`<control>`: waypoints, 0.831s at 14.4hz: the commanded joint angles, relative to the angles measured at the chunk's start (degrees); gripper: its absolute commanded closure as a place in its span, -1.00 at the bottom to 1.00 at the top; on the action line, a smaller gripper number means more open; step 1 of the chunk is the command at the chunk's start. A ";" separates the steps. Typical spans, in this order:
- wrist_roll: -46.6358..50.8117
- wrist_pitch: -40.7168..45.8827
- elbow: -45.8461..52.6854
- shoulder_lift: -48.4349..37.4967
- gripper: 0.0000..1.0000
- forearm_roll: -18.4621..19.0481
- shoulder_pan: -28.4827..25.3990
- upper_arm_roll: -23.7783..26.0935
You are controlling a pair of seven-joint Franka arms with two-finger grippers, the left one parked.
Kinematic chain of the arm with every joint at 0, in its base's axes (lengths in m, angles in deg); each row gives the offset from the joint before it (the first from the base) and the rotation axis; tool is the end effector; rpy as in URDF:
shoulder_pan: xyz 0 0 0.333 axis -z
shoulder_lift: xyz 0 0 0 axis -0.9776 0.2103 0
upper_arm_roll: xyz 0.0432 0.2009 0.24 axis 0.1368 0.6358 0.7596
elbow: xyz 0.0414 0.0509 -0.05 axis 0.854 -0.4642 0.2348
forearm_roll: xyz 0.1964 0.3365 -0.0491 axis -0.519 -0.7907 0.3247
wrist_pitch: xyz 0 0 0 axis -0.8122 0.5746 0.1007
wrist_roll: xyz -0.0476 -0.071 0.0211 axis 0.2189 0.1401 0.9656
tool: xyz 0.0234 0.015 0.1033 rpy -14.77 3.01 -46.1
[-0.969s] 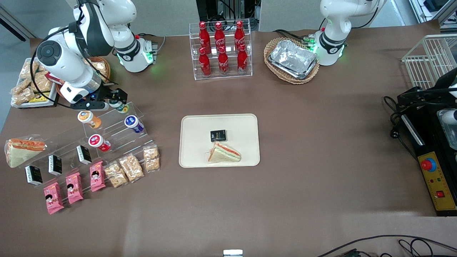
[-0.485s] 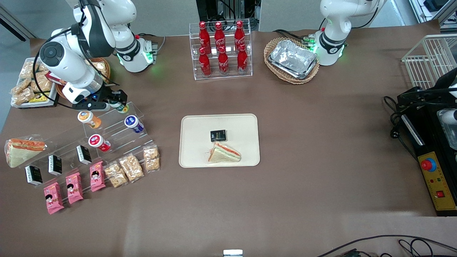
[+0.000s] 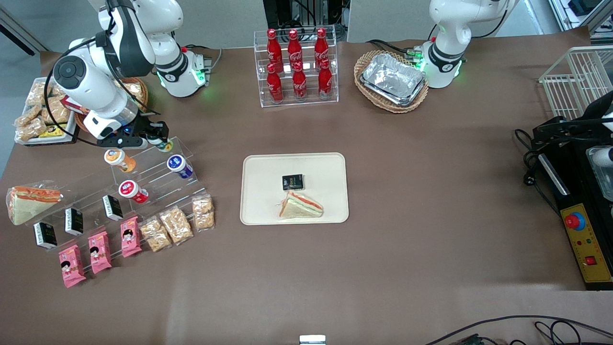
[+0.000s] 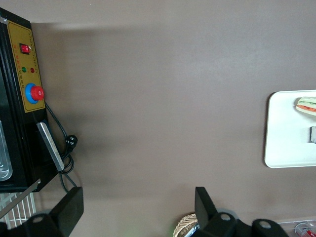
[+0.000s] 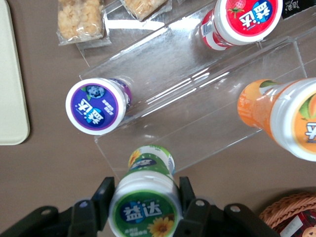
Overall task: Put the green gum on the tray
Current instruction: 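Close the right gripper on the green gum bottle and lift it, then carry the green gum bottle over the cream tray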
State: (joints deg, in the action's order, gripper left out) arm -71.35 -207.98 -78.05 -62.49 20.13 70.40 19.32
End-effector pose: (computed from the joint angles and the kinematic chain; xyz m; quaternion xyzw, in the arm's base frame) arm 0.3932 0.0393 0.3787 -0.9992 0.0170 0.0353 0.0044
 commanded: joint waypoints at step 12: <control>-8.21 29.12 37.40 12.06 0.40 -0.79 1.22 -3.87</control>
State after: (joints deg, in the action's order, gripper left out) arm -78.35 -187.25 -53.02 -57.32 20.13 71.43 15.46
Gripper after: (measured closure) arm 0.414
